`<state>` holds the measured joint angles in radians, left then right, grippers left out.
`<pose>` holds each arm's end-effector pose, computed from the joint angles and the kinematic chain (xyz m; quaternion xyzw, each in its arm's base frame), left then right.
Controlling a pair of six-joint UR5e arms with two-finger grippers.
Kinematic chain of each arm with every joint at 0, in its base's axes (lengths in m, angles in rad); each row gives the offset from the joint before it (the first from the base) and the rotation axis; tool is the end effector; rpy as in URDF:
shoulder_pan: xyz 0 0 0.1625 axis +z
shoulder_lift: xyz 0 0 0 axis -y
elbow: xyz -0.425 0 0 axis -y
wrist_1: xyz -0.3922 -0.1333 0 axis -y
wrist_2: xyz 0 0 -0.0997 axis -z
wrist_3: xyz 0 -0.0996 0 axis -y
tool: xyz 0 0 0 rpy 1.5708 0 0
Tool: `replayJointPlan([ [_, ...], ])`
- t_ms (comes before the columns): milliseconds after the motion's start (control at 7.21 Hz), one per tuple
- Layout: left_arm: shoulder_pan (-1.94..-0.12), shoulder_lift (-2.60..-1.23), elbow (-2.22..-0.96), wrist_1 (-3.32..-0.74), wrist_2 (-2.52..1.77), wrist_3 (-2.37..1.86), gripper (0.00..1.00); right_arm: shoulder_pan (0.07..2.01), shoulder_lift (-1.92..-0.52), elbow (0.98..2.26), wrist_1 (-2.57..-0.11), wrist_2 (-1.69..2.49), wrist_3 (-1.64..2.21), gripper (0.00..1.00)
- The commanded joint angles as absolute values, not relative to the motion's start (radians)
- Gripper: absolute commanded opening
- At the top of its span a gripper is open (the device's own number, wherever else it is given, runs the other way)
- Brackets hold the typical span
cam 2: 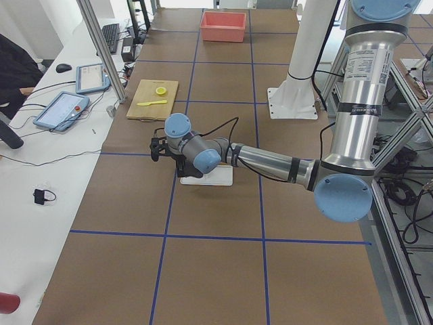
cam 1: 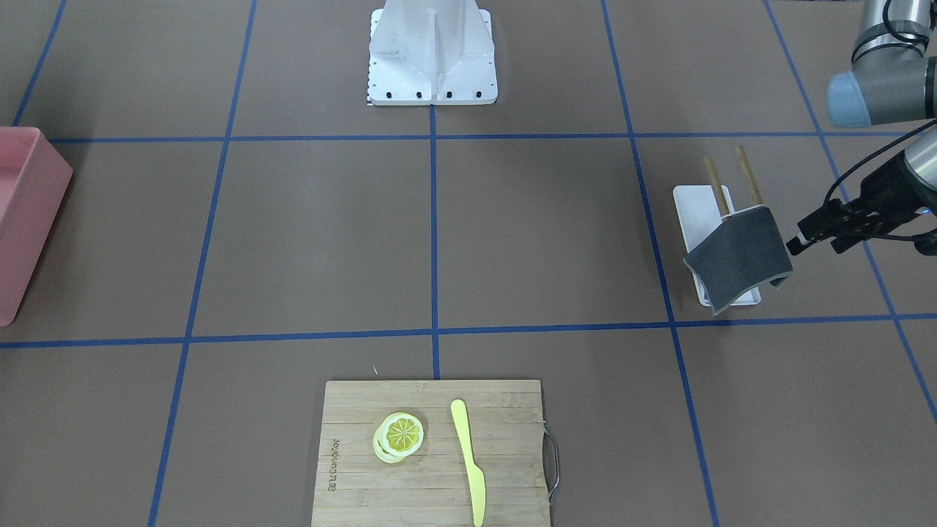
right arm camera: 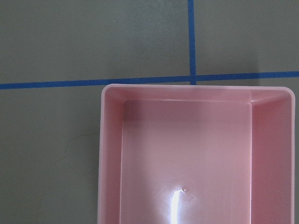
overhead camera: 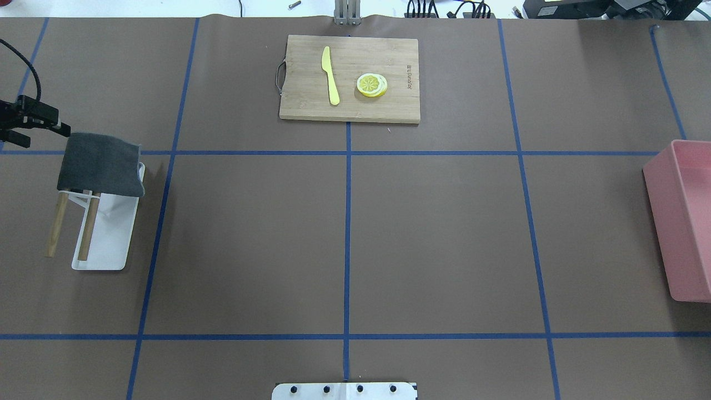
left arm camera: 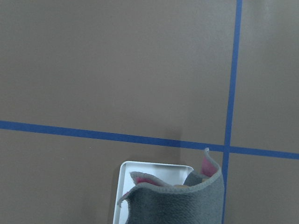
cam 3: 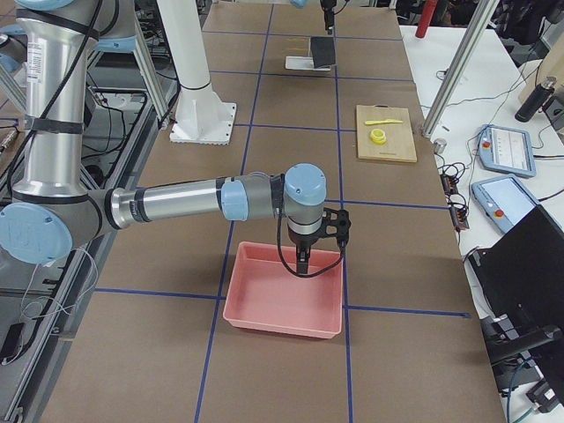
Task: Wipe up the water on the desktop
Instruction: 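Lower the left gripper onto the grey cloth on the white rack and grasp it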
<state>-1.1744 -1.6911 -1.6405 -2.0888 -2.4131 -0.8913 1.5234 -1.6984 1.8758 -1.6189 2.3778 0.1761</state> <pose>0.1599 -0.5347 0.4959 0.0228 0.4966 -0.0723 0.8647 0.0405 -0.4421 0.5703 0.0154 -0.3960 0.0337 0.9175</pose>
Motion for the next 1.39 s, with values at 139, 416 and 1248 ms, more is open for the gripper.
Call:
replayJointPlan([
  [139, -1.166, -1.694, -1.644, -2.091, -2.437, -0.894, 0.71, 1.523, -1.684, 1.873, -1.62, 2.381, 0.221, 1.0],
  [416, -1.16, -1.694, -1.643, -2.091, -2.437, -0.894, 0.66, 1.523, -1.684, 1.871, -1.62, 2.381, 0.221, 1.0],
  [1248, -1.16, -1.689, -1.638, -2.089, -2.453, -0.891, 0.22, 1.516, -1.683, 1.87, -1.621, 2.395, 0.222, 1.0],
])
